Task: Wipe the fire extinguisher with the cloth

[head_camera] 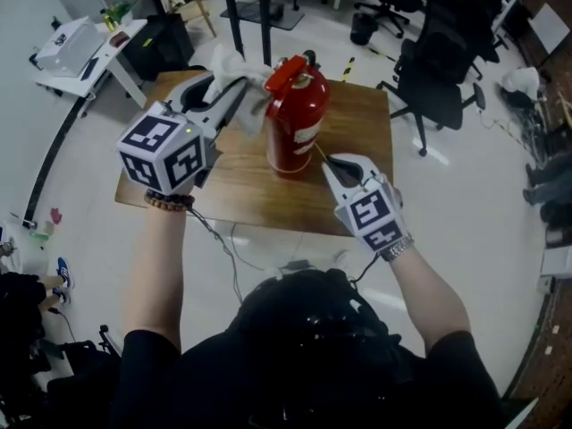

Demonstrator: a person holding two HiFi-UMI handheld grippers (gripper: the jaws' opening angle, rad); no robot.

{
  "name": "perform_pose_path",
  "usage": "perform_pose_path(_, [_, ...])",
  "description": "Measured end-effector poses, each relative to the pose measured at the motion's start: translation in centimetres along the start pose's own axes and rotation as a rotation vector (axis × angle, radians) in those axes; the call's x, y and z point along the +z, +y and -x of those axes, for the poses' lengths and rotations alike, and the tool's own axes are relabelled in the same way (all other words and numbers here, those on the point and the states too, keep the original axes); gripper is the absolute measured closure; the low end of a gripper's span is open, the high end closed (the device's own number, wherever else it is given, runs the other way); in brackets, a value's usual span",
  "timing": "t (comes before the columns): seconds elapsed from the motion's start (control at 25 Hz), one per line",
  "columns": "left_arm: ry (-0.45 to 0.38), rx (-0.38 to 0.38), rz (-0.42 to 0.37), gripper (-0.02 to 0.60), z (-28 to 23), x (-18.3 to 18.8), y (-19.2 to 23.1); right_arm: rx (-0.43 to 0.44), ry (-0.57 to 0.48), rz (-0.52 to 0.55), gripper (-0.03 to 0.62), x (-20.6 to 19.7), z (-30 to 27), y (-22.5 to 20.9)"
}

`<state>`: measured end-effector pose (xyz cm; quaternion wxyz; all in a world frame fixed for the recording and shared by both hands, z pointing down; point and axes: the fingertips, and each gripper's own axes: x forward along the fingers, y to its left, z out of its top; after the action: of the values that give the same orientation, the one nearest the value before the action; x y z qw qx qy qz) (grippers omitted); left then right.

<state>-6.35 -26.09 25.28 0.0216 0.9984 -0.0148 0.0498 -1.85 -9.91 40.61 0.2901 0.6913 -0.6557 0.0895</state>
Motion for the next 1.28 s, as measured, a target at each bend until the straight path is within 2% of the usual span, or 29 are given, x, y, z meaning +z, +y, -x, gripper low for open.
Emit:
perform_pose_path(0.24, [0.044,-0.118,0.023,0.476,-3.5,-1.5,-0.2,-0.049,0.036,-0.024,0.566,-0.4,0.2,0.0])
perform_pose_path(0.44, [0.111,-0.147,-0.013,0.479,-4.6,-3.1,-0.7,-0.053,0.055,-0.029,0.566,-0.8,0.4,-0.2])
perform_pose_path(0.72, [0.177,-0.076,-0.051,0.480,-4.3,-4.0,-0.7,-0.016,0.050,-0.016,0.566,-1.8,1.3,-0.1])
perform_pose_path(1.08, [0.230,0.071,-0.026,0.480,-3.4,-5.4,-1.2,0.046,0.008,-0.014,0.566,-3.0,4.1,0.1])
perform_pose_path(1.28, [0.253,0.069,-0.030,0.480,-2.7,-6.7,-1.2,0.030,0.016,-0.034,0.566,-3.5,4.6,1.2])
